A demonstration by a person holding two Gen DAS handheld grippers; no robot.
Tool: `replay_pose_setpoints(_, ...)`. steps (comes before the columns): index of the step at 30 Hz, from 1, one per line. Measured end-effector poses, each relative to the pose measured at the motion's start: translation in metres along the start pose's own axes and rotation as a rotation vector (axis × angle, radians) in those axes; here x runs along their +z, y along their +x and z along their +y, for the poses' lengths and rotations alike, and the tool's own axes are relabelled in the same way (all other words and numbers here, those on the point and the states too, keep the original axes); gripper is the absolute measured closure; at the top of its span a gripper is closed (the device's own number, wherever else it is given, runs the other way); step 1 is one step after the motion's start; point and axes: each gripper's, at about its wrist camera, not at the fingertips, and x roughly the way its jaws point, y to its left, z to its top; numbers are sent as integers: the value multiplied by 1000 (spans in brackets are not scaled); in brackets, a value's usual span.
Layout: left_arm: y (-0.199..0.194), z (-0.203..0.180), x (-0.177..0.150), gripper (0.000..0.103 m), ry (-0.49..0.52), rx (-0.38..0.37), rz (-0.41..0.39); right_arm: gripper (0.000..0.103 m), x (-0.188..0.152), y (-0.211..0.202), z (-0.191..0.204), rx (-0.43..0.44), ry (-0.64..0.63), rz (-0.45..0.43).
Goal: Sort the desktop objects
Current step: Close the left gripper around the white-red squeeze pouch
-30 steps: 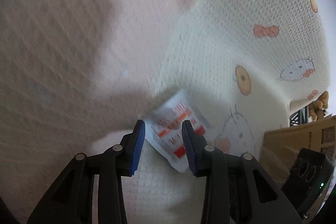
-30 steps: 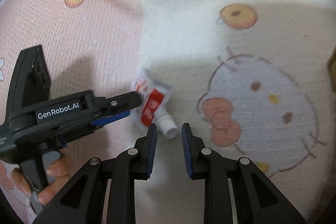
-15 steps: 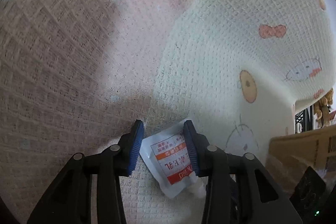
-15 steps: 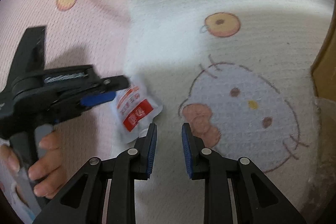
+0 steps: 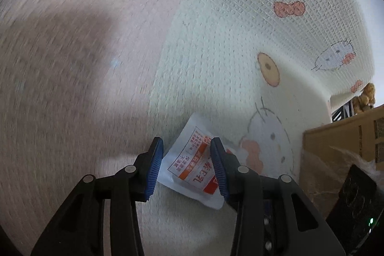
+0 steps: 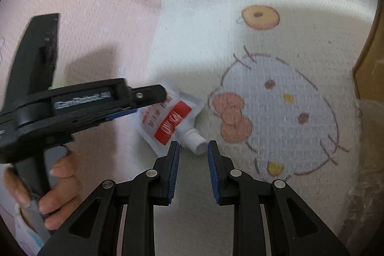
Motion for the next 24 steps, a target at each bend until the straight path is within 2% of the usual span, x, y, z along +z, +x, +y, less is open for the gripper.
replay_pose_setpoints(3,1,-2,-11,58,-36,-5,-27,83,3,-1,-3,32,19,-31)
replay_pose_setpoints(5,2,-1,-20,58,-75,-37,-37,83,6,-1,-8,80,52,-59)
replay_pose_setpoints(8,0,4,-35,58,-129,-69,-56,83,7,3,-13,99,75,-54)
replay_pose_setpoints(10,-4,1,-46,58,-141,-56,-84,83,6,5,-12,105,78,-42)
replay_pose_setpoints(16,-23,1,-83,61,-175,26,-157,83,-3,6,4,123,-27,-8)
replay_pose_setpoints(24,-40,16,-128,61,-260,-14,-174,81,-15,13,24,158,-156,85)
